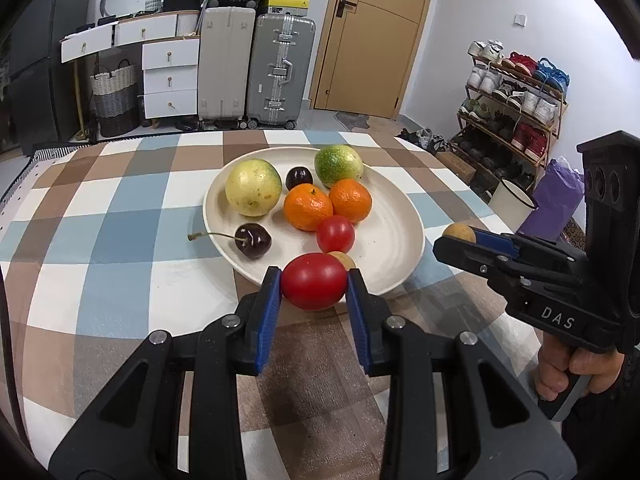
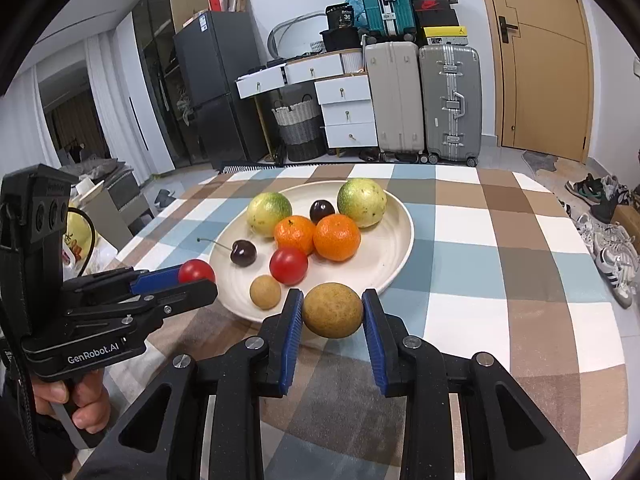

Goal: Organize fruits
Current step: 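Lower the tomato and brown fruit onto the white plate and open both grippers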

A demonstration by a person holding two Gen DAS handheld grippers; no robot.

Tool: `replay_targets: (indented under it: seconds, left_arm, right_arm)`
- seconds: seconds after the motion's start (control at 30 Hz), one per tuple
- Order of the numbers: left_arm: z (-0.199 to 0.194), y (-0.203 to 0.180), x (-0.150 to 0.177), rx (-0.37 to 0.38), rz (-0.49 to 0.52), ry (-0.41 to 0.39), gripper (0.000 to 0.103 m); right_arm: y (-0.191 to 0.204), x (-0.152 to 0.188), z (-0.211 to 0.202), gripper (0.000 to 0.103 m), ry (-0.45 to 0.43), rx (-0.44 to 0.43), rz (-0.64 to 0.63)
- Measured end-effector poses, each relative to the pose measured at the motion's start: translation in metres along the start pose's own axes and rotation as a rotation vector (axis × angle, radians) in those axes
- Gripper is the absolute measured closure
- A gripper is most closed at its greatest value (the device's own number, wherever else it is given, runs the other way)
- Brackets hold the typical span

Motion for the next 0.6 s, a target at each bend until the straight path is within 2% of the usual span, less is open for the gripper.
replay_targets:
  seconds: [0.27, 0.6]
  left_arm:
    - [0.003, 0.004, -0.019, -0.014, -0.025, -0.030, 0.073]
    - [0.030, 0.001, -0.027, -0.050, -0.016, -0.018, 0.073]
  right_arm:
    - [-0.002, -0.015, 0.010, 0.073, 0.002, -0.004, 0.010]
    - [-0.006, -0.030, 0.031, 0.073, 0.012, 0.006, 0.021]
Point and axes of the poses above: each gripper's, at about its wrist camera, not at the fingertips, and z roughly the way its jaws point, y to its left, x to its underside, the point moved 1 cm from there along z, roughly the way its jaws point, and after that the axes turned 15 degrees about -z, right-handed, at the moved point
